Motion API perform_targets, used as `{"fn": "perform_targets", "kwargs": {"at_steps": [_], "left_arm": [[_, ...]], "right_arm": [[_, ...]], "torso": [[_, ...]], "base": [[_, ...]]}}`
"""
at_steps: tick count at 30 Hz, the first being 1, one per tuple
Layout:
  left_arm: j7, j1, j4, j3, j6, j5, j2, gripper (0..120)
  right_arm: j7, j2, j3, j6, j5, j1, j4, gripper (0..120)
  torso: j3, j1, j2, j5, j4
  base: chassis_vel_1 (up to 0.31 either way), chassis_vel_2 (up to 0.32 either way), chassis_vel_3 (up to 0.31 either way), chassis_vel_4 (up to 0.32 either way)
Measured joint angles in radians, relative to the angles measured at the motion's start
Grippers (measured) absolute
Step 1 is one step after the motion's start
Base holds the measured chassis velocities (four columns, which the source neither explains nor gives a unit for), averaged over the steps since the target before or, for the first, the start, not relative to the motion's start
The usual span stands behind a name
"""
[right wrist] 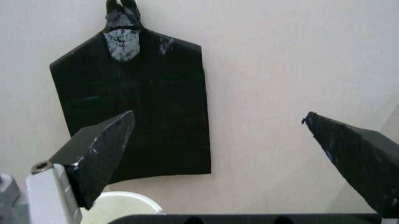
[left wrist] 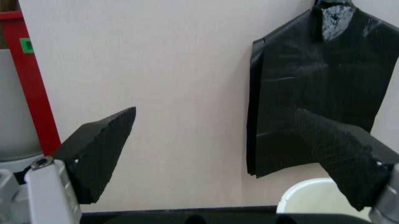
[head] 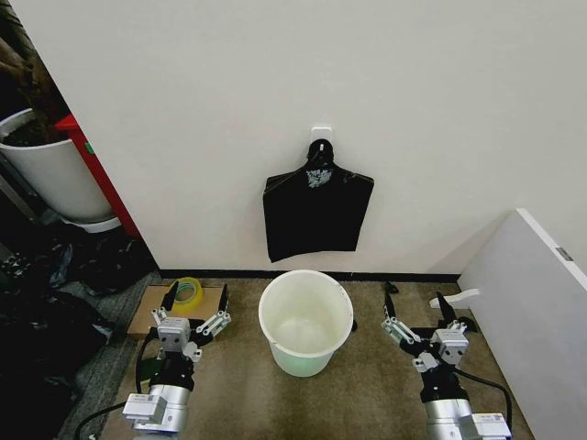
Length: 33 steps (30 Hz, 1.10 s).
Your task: Place the garbage bag over the trash bin.
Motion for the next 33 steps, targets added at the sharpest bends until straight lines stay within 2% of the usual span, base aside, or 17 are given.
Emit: {"fn": "perform_targets", "kwargs": {"at_steps": [23,29,30,32,33], "left_arm": [[-0.002,-0.004,0.011,0.000,-0.005,0.006,0.004,100],[-0.004,-0.002,0.017,-0.012,-0.008,0.005,0.010,100],[-0.005,-0.001,0.018,-0.016,-0.009,0.002,0.013,100],[-0.005,-0.002,0.018,-0.017,-0.009,0.001,0.015,100],[-0.005,-0.006,0.022,-0.017,-0.009,-0.004,0.020,100]], "right_arm": [[0.005,-0.016,-0.006,-0.026,0.033,0.020,-0.014,100],[0.006,-0.051,-0.034,-0.078,0.156,0.065,-0.032,100],[0.008,-0.069,-0.042,-0.108,0.223,0.098,-0.045,100],[0.008,-0.076,-0.044,-0.121,0.254,0.110,-0.050,100],[0.009,-0.092,-0.046,-0.151,0.330,0.144,-0.057,100]], "torso": [[0.000,0.000,0.000,0.0000,-0.0001],[0.000,0.000,0.000,0.0000,0.0000],[0.000,0.000,0.000,0.0002,0.0002],[0.000,0.000,0.000,0.0001,-0.0001],[0.000,0.000,0.000,0.0001,0.0000]], "base": [[0.000,0.000,0.000,0.000],[0.000,0.000,0.000,0.000],[0.000,0.000,0.000,0.000],[0.000,0.000,0.000,0.000],[0.000,0.000,0.000,0.000]]}}
